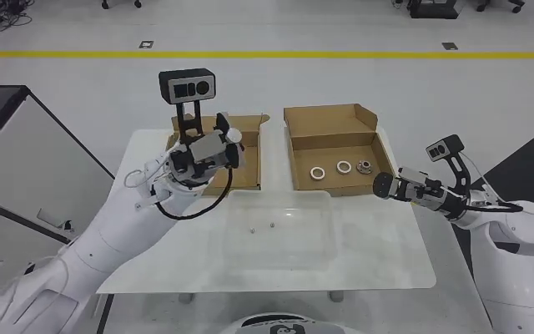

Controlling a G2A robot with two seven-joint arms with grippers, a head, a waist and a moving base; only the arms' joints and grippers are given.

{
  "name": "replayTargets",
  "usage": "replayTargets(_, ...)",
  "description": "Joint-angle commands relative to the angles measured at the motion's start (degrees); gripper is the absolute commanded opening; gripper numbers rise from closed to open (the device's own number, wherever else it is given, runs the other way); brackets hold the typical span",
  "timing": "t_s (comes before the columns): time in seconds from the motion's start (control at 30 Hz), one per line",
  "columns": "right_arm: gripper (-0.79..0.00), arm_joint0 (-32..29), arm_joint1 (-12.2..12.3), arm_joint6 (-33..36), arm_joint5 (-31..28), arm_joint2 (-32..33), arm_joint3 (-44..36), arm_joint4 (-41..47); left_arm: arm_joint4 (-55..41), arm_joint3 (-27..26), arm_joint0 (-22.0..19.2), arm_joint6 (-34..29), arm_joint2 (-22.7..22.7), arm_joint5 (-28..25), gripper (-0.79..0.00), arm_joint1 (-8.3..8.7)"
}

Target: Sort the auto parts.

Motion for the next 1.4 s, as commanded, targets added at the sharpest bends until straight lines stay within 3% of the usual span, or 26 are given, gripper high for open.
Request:
replayTargets(0.0, 0.000, 0.00, 0.00, 0.00, 0.00, 0.00, 0.00, 0.00, -1.22, 0.04, 0.50, -0.73, -0.71, 0.74, -0.785, -0.50)
replayTargets(0.17, 0.000, 0.00, 0.00, 0.00, 0.00, 0.00, 0.00, 0.00, -0.44, 1.49, 1.66, -2.93, -3.09, 2.95, -0.785, -1.56)
replayTargets(0.57, 0.000, 0.00, 0.00, 0.00, 0.00, 0.00, 0.00, 0.00, 16.18, 6.70, 3.38, -4.99, -7.98, 6.25, -0.785, -2.23)
replayTargets(1.03, 0.000, 0.00, 0.00, 0.00, 0.00, 0.00, 0.00, 0.00, -0.77, 0.48, 5.71, -4.95, -9.27, 4.97, -0.785, -5.14)
replayTargets(1.17, 0.000, 0.00, 0.00, 0.00, 0.00, 0.00, 0.00, 0.00, 1.74, 1.35, 5.84, -6.71, -10.76, 6.73, -0.785, -5.84)
replayTargets(1.37, 0.000, 0.00, 0.00, 0.00, 0.00, 0.00, 0.00, 0.00, 13.15, 4.36, 6.45, -8.94, -13.06, 8.96, -0.785, -6.02)
